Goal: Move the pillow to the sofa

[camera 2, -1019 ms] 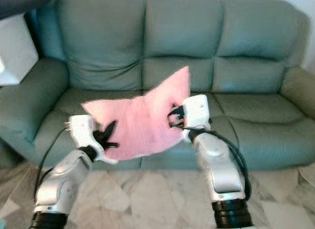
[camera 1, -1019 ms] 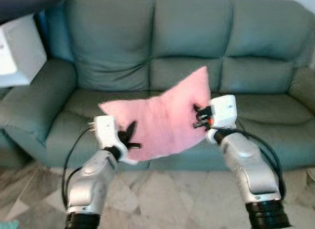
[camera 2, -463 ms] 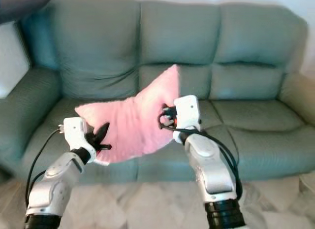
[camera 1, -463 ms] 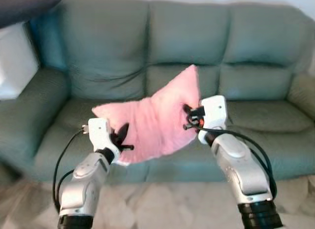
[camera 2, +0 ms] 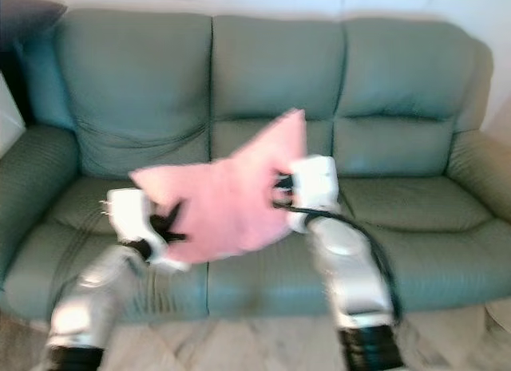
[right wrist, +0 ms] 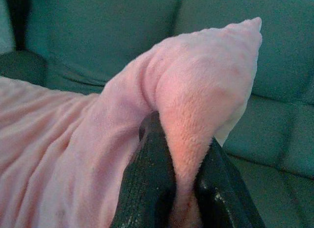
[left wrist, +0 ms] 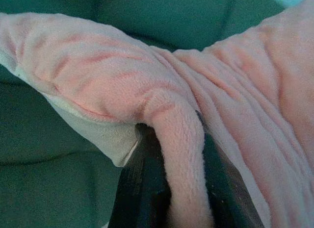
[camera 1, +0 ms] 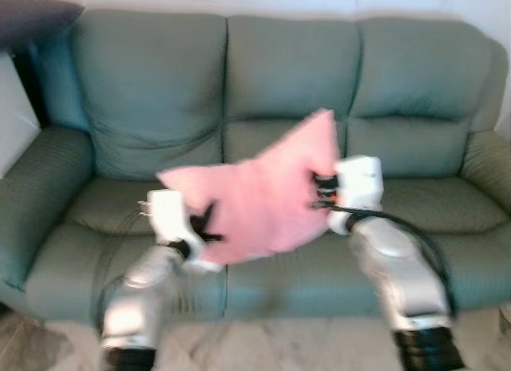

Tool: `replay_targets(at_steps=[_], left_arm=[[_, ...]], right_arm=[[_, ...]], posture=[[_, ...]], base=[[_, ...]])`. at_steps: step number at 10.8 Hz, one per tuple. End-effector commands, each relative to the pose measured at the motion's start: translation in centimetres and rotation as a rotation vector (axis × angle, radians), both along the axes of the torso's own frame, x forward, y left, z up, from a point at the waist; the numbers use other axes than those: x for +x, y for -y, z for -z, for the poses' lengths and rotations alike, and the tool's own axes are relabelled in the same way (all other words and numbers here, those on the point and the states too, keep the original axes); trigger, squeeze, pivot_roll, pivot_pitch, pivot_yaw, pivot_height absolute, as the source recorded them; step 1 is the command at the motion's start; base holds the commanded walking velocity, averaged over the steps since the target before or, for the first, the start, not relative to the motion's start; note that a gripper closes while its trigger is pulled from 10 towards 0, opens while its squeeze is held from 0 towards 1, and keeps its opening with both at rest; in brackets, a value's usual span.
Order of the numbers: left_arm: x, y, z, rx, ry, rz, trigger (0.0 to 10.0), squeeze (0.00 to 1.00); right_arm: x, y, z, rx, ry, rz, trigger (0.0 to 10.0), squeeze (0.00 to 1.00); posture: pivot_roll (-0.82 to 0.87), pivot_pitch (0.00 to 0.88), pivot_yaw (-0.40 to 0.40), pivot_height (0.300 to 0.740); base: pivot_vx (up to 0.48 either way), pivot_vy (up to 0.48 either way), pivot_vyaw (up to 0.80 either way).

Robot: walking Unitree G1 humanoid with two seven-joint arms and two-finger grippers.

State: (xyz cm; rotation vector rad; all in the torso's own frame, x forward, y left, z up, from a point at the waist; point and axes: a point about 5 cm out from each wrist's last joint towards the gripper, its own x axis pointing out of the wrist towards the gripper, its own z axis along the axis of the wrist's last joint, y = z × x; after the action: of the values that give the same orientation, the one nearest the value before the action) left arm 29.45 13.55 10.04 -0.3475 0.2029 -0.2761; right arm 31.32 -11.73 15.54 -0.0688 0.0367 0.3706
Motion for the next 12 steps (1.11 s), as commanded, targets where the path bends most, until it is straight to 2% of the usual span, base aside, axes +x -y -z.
replay_targets(at_steps=[1,12], left_arm=[[0.23,1.48,-0.69,-0.008,0.029,0.049,10.0,0.00],[0.22,1.34,-0.66,-0.004,0.022,0.038,10.0,0.00]], right_arm=[[0.07,0.38,-0.59,-0.009,0.022,0.003,10.0,0.00],[0.08,0.23,-0.46,-0.011,0.017,-0.001,10.0,0.00]], posture=[[-0.17,0.000,-0.056,0.740],[-0.16,0.000,-0.054,0.740]], base=[[0.000,0.000,0.00],[0.000,-0.301,0.00]])
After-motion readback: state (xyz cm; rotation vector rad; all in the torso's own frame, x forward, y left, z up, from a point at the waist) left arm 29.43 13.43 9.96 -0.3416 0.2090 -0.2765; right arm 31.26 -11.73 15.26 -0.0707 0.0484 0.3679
